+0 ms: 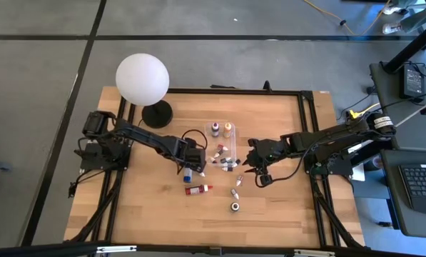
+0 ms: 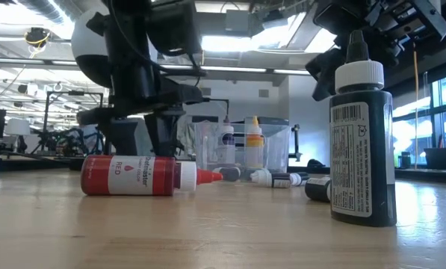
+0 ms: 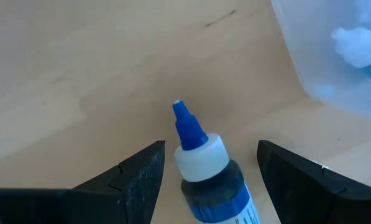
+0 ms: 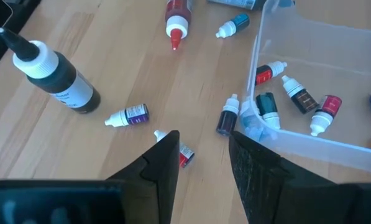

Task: Pick & Place food coloring
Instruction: Put the large blue food coloring bottle in the transparent bin

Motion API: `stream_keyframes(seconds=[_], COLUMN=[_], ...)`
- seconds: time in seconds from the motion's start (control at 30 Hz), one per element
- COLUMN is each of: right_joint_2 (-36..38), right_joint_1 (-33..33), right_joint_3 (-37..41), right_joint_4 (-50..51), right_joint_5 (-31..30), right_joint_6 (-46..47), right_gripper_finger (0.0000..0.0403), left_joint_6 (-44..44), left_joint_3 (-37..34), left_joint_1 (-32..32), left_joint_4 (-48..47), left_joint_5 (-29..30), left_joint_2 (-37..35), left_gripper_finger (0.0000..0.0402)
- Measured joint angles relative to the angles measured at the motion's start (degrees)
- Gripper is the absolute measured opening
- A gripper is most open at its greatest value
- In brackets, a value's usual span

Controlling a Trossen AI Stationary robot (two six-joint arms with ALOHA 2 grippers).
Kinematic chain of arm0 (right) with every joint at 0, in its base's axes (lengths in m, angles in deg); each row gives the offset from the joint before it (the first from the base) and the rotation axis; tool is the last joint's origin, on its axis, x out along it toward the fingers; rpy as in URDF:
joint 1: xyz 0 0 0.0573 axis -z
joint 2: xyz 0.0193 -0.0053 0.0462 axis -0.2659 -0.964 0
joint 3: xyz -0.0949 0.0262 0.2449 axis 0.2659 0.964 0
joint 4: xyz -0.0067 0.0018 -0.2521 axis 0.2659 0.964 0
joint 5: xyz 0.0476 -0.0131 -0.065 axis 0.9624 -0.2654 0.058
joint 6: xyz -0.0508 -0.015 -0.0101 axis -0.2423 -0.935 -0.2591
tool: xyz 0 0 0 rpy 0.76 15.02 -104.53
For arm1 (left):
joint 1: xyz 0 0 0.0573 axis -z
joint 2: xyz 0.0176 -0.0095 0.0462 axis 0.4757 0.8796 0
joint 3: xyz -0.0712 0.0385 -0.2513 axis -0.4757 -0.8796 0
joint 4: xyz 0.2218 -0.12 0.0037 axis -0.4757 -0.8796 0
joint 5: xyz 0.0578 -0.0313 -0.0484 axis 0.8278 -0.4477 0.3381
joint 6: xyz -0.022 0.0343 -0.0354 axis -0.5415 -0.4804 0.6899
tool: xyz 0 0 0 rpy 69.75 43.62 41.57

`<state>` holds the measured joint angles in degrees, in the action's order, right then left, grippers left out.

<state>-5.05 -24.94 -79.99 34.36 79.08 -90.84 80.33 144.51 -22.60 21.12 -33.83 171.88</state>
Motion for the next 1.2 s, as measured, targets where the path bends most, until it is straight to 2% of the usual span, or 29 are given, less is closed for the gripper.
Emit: stream_keyframes(seconds=[0.27,0.8,1.2], right_joint_2=[0.00,0.00,0.00], right_joint_1=[0.00,0.00,0.00], right_joint_3=[0.00,0.00,0.00], right_joint_4=[0.34,0.45,0.44], right_joint_5=[0.00,0.00,0.00], right_joint_6=[-0.21,-0.22,-0.22], right_gripper_finger=[0.0142,0.0142,0.0142], left_joint_6=[-1.54,-8.82,-15.08], left_joint_3=[0.00,0.00,0.02], left_joint_1=[-0.32,-1.09,-1.09], left_joint_4=[0.46,0.53,1.31], left_joint_5=[-0.70,-2.55,-2.71], left_joint_2=[2.65,2.66,1.40], left_gripper_finger=[0.0241,0.0127,0.0119])
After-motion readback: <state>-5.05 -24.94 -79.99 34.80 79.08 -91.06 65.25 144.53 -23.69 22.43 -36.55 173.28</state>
